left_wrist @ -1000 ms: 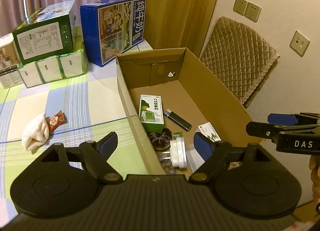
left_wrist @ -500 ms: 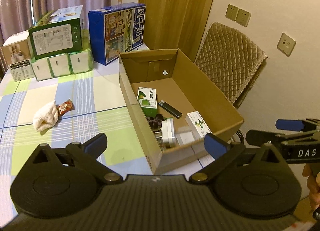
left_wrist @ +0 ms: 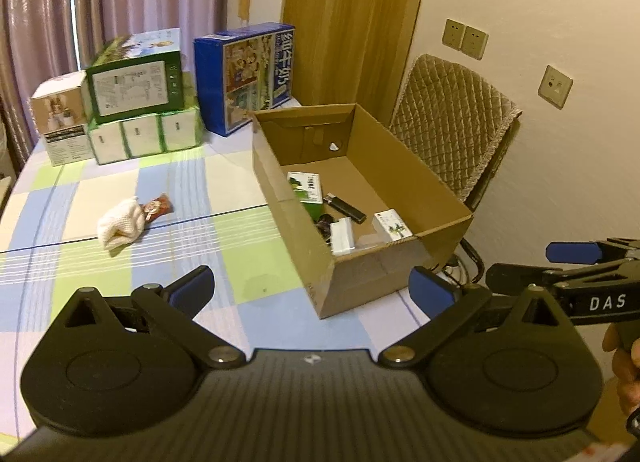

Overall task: Organize objects
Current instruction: 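Move both tools back from the box toward the white towel and red candy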

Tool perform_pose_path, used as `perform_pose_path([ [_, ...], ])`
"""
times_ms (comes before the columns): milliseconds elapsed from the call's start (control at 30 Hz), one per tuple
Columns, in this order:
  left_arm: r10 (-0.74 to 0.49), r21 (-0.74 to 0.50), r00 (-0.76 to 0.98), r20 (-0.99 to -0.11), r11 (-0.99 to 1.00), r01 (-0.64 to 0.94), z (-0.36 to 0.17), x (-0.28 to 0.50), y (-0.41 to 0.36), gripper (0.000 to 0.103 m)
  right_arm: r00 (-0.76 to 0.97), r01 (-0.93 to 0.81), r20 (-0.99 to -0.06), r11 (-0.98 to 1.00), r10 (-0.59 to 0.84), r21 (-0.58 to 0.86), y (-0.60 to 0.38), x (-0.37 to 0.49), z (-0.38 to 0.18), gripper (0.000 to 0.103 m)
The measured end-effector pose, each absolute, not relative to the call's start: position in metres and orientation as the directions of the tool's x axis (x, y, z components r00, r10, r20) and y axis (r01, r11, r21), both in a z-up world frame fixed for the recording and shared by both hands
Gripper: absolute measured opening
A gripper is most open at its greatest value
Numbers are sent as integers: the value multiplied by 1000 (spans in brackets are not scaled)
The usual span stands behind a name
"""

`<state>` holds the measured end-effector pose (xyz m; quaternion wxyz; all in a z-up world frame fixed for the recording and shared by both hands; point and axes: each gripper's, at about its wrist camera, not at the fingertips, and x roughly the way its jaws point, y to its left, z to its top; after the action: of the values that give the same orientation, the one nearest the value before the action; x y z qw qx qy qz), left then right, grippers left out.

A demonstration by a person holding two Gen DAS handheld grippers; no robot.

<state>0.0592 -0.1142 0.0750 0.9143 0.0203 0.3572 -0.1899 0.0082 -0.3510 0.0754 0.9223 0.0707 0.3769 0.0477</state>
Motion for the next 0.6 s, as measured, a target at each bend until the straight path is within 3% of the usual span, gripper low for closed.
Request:
perform_pose_path([
  [600, -254, -117, 693, -675, 964, 239, 61, 46, -36, 102, 683, -120, -696, 974, 222, 193, -300, 11, 67, 101],
])
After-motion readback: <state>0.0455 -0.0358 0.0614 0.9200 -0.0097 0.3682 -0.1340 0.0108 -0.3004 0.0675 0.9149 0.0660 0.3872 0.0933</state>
